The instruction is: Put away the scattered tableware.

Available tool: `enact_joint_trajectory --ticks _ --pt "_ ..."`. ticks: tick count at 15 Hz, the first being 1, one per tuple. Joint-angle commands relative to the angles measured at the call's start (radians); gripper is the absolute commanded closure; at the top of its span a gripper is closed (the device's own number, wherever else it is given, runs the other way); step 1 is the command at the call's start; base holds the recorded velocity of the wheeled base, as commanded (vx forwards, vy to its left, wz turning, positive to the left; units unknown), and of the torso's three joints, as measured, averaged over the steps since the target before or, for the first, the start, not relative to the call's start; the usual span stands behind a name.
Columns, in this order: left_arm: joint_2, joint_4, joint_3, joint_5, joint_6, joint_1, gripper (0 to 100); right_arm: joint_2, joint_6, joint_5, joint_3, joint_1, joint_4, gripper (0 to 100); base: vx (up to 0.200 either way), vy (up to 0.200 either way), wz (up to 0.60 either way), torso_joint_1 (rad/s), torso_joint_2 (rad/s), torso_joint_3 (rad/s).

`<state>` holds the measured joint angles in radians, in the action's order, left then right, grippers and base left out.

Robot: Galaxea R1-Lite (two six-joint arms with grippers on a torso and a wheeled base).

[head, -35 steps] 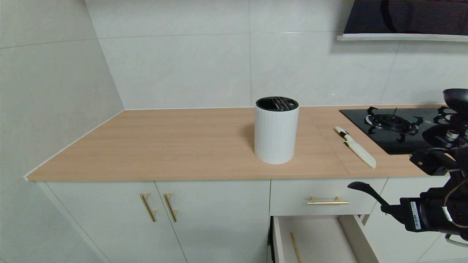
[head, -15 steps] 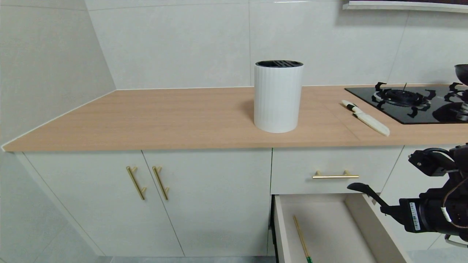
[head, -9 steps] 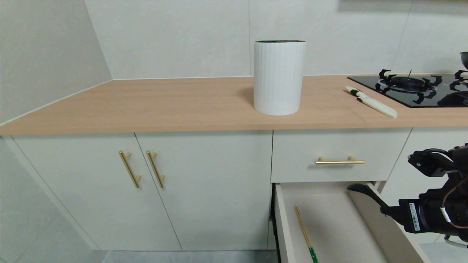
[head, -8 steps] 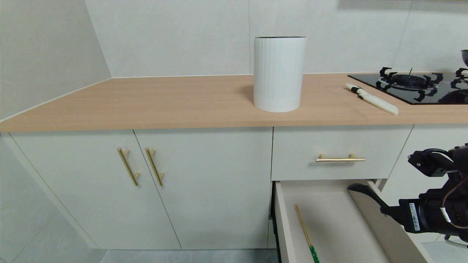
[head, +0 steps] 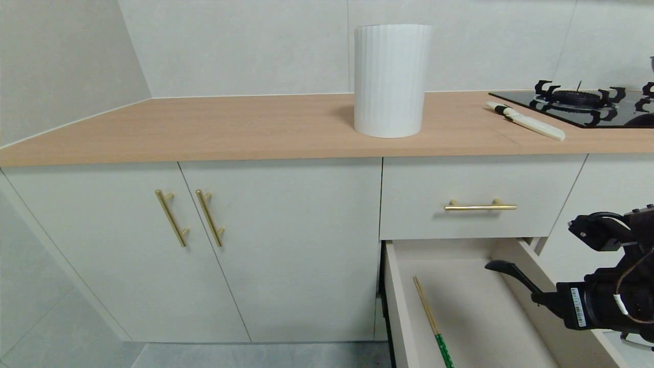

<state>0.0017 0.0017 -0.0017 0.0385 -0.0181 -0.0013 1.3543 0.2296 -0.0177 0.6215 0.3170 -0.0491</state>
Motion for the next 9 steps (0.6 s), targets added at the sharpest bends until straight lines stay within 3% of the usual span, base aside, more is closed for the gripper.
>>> enact_joint_trajectory --ticks 1,4,7,9 --pt "0.0 0.0 0.0 0.0 0.0 0.0 0 0.017 0.001 0.001 0.0 0.001 0.0 100 0.0 0.0 0.0 0.0 0.0 0.0" --pt "0.0 0.0 0.0 0.0 0.0 0.0 0 0.117 0.005 -0.002 -0.008 0.001 0.077 100 0.0 0.0 0.0 0.0 0.0 0.0" --pt "0.0 0.0 0.0 0.0 0.0 0.0 0 0.264 0.033 -0.001 -0.055 0.001 0.301 100 0.0 0.0 0.0 0.0 0.0 0.0" --pt "0.0 0.0 0.0 0.0 0.0 0.0 0 0.384 0.128 -0.005 -0.069 0.001 0.448 100 0.0 0.0 0.0 0.0 0.0 0.0"
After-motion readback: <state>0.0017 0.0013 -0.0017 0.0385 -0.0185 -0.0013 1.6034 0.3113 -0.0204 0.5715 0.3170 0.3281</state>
